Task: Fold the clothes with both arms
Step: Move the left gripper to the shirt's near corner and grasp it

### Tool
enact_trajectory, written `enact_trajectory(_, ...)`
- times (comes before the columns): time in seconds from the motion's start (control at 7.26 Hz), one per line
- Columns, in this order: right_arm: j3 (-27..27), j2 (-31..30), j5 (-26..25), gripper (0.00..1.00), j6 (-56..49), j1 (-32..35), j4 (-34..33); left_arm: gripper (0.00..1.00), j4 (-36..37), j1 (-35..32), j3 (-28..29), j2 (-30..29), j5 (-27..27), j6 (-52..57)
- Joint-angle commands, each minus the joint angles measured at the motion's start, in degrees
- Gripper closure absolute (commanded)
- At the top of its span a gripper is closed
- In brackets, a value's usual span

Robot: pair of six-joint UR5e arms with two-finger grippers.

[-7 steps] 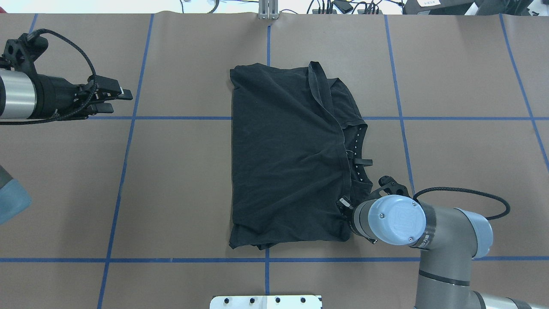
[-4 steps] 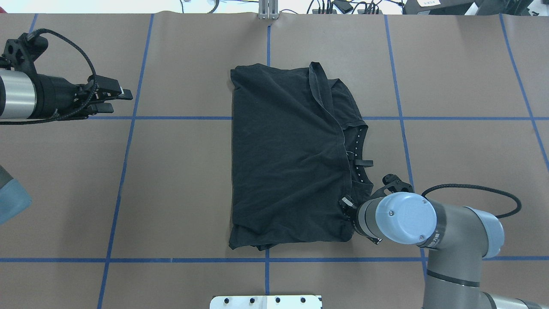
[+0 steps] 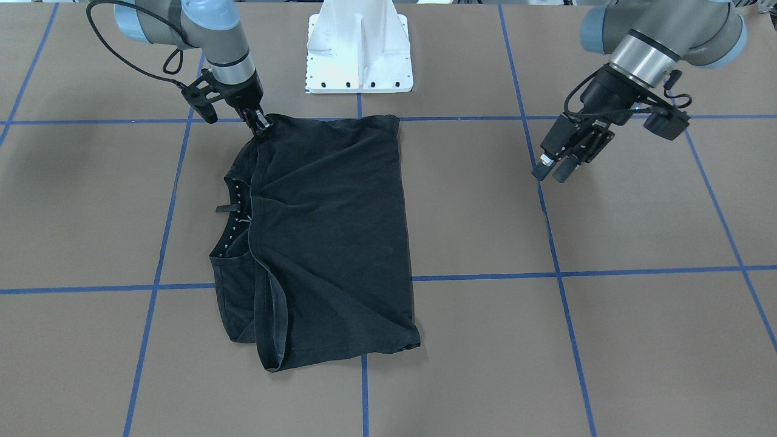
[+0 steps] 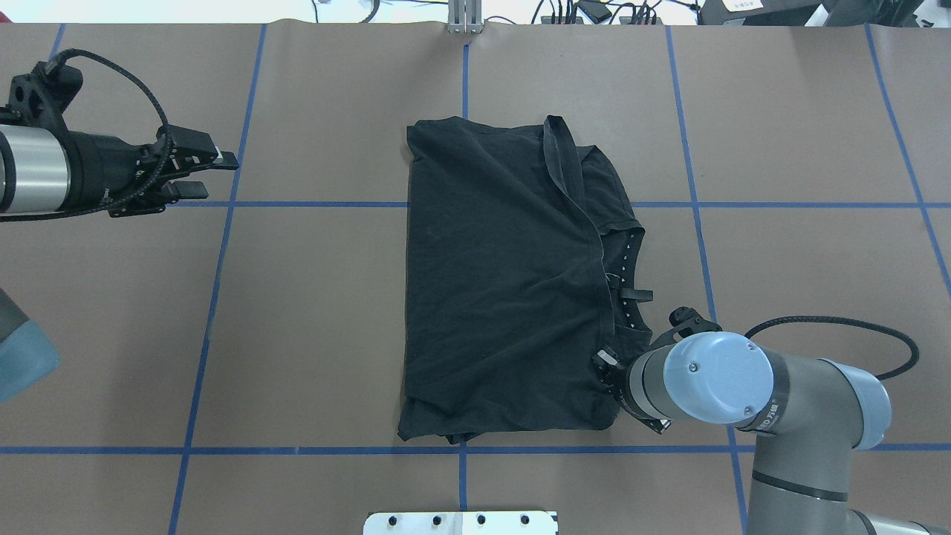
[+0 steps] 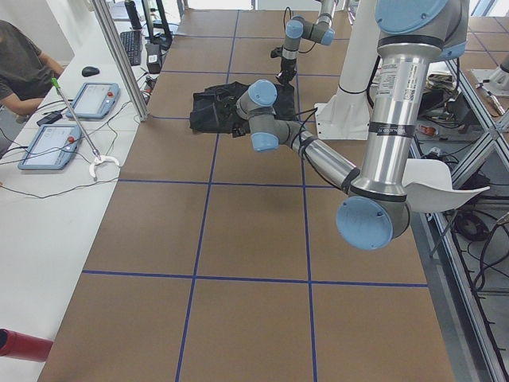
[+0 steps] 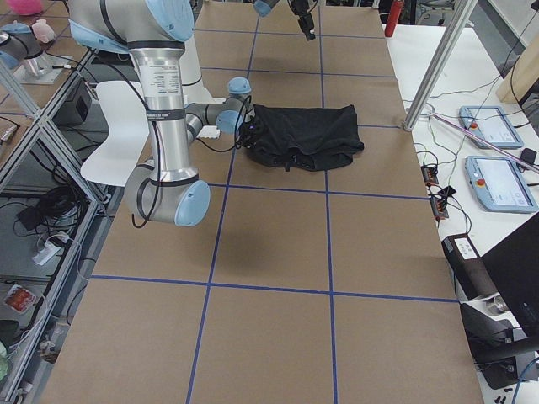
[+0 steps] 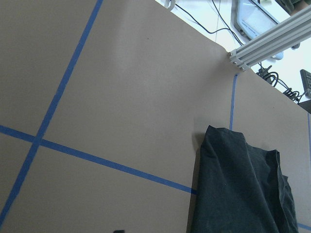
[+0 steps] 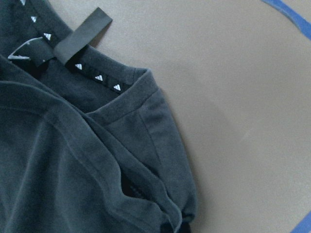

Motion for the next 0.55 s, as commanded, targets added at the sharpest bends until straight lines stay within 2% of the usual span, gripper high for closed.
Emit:
enact_trajectory(0.0,0.9,0.1,2.2,1.0,0.0,0.1,0.0,0.29,0.0,14.4,-2.7,0.2,13.5,-14.3)
enact_trajectory(0.28,0.8,0.2,7.4,1.0,0.0,3.1,0.1,0.29,1.2,23.2,-2.7,1.0,17.4,-18.7)
enact_trajectory(0.41,0.7,0.2,8.3,1.0,-0.1,3.5,0.2,0.29,2.6,27.5,-2.4,0.6,21.5,-19.8)
